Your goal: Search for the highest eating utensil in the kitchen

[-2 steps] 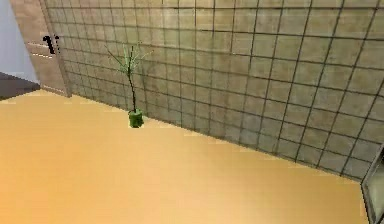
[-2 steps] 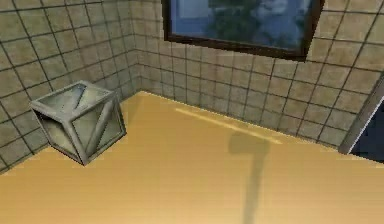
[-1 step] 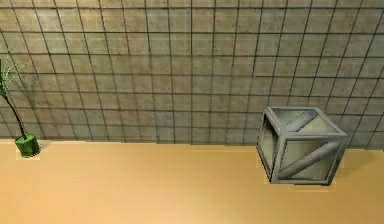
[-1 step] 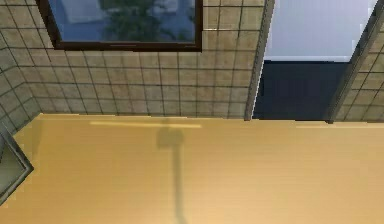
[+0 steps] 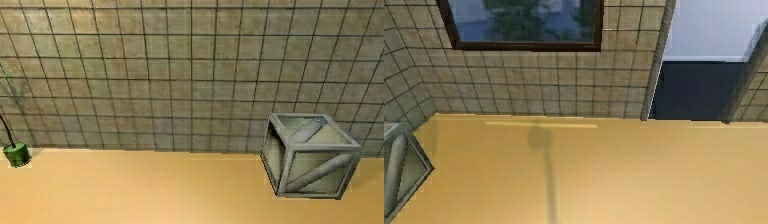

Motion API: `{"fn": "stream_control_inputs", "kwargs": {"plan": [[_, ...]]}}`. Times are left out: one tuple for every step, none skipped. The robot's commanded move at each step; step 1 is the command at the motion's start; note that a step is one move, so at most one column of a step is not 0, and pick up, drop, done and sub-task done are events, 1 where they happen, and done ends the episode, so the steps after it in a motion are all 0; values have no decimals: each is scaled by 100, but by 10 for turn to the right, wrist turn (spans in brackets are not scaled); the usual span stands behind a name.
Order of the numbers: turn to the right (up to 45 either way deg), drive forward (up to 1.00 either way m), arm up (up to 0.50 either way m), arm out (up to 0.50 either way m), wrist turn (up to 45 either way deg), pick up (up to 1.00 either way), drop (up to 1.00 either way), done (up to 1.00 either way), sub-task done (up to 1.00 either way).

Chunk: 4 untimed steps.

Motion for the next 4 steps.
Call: {"fn": "stream_control_inputs", "kwargs": {"plan": [[-450,0,0,0,0,0,0,0,0],[-330,0,0,0,0,0,0,0,0],[0,100,0,0,0,0,0,0,0],[0,100,0,0,0,0,0,0,0]]}}
